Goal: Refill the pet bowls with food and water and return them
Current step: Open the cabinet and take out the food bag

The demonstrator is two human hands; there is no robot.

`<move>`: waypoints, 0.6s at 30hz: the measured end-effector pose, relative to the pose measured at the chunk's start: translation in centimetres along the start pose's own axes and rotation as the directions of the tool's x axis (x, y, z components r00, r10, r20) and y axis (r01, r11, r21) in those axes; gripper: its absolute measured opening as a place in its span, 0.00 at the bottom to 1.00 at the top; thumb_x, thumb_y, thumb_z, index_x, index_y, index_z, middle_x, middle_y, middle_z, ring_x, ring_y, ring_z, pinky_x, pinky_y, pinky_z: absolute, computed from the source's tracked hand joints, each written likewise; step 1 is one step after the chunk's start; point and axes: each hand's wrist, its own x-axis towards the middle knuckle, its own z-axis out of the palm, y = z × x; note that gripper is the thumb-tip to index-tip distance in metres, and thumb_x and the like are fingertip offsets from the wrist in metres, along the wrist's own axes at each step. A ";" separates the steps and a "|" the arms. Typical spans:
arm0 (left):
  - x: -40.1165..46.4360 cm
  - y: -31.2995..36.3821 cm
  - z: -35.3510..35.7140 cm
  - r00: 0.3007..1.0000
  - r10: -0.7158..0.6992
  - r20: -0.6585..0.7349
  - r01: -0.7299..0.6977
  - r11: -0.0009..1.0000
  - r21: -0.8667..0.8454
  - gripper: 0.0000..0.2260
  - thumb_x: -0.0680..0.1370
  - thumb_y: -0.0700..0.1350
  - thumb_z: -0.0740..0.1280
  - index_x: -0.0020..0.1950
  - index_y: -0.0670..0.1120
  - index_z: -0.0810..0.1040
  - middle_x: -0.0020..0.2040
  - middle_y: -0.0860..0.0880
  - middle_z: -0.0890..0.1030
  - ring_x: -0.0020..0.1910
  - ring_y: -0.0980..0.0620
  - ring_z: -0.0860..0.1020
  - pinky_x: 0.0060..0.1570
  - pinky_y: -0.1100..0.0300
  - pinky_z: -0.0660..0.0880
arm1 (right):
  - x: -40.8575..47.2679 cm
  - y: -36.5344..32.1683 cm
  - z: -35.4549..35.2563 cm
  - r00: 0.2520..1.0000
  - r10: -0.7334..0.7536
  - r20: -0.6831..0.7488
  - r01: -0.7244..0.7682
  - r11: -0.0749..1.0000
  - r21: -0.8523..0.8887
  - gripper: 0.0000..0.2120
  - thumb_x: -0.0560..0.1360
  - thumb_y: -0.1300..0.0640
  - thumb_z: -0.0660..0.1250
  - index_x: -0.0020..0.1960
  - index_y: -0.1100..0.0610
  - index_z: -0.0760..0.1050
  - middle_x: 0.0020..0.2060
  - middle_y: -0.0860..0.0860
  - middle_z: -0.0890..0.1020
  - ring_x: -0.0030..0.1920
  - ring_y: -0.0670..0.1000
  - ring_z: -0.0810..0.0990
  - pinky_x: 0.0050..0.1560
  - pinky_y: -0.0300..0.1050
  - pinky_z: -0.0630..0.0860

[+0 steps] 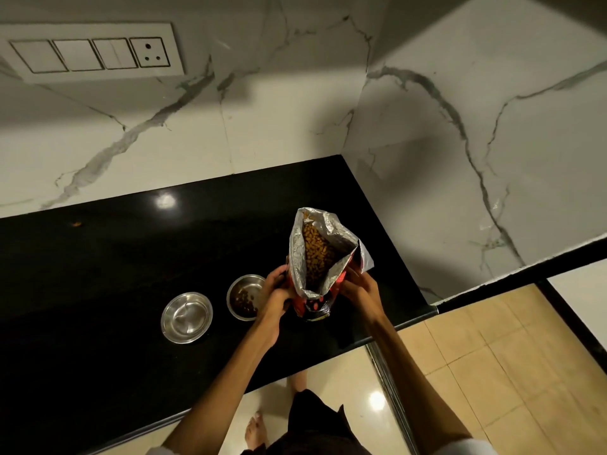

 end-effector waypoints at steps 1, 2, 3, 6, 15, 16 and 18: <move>-0.3 0.0 0.1 1.000 0.005 -0.002 -0.005 1.000 -0.017 0.27 0.71 0.29 0.67 0.62 0.56 0.82 0.61 0.52 0.84 0.63 0.49 0.79 0.66 0.44 0.76 | -0.3 -0.4 0.1 1.000 -0.011 -0.003 0.011 1.000 0.010 0.24 0.70 0.57 0.71 0.66 0.54 0.77 0.60 0.49 0.85 0.61 0.49 0.85 0.56 0.43 0.82; -0.5 0.0 0.1 1.000 0.008 -0.004 -0.008 1.000 -0.030 0.28 0.71 0.28 0.67 0.63 0.54 0.81 0.62 0.51 0.84 0.64 0.48 0.79 0.66 0.44 0.76 | -0.6 -0.7 0.1 1.000 -0.027 -0.003 0.027 0.999 0.018 0.23 0.69 0.57 0.71 0.64 0.52 0.77 0.59 0.47 0.86 0.60 0.48 0.85 0.55 0.42 0.83; -0.8 0.1 0.1 1.000 0.012 -0.004 -0.012 0.999 -0.037 0.28 0.70 0.27 0.66 0.64 0.53 0.81 0.62 0.50 0.83 0.64 0.48 0.79 0.66 0.45 0.76 | -0.8 -0.8 0.1 0.999 -0.040 -0.007 0.040 0.999 0.025 0.23 0.68 0.58 0.71 0.63 0.51 0.78 0.58 0.46 0.86 0.59 0.47 0.85 0.54 0.42 0.83; -1.8 0.1 0.0 1.000 0.015 0.008 -0.014 0.999 -0.048 0.30 0.70 0.27 0.67 0.67 0.51 0.80 0.63 0.50 0.83 0.64 0.48 0.79 0.61 0.49 0.78 | -1.5 -0.8 -0.3 0.996 -0.083 -0.028 0.083 0.996 0.031 0.25 0.69 0.60 0.70 0.66 0.53 0.78 0.61 0.47 0.85 0.61 0.48 0.85 0.56 0.42 0.82; -4.6 1.1 -0.7 0.996 0.068 0.059 -0.067 0.998 -0.011 0.28 0.72 0.31 0.70 0.69 0.52 0.77 0.65 0.54 0.81 0.64 0.53 0.78 0.57 0.56 0.75 | -3.9 -0.2 -1.4 0.989 -0.108 -0.096 0.111 0.993 0.032 0.27 0.73 0.59 0.71 0.72 0.54 0.76 0.67 0.51 0.82 0.65 0.50 0.82 0.61 0.47 0.82; -5.0 1.3 -0.8 0.995 0.078 0.065 -0.078 0.997 -0.013 0.28 0.72 0.31 0.70 0.69 0.52 0.77 0.66 0.54 0.80 0.64 0.55 0.78 0.57 0.57 0.75 | -4.4 -0.4 -1.4 0.988 -0.116 -0.100 0.120 0.992 0.033 0.28 0.72 0.57 0.70 0.72 0.55 0.76 0.67 0.51 0.82 0.65 0.51 0.82 0.62 0.48 0.82; -5.7 1.6 -0.8 0.992 0.101 0.080 -0.101 0.995 -0.005 0.28 0.73 0.32 0.70 0.70 0.53 0.77 0.67 0.54 0.78 0.64 0.57 0.77 0.60 0.55 0.75 | -5.3 -0.6 -1.3 0.984 -0.145 -0.106 0.148 0.989 0.023 0.27 0.72 0.57 0.70 0.72 0.55 0.77 0.66 0.51 0.83 0.65 0.50 0.82 0.63 0.49 0.81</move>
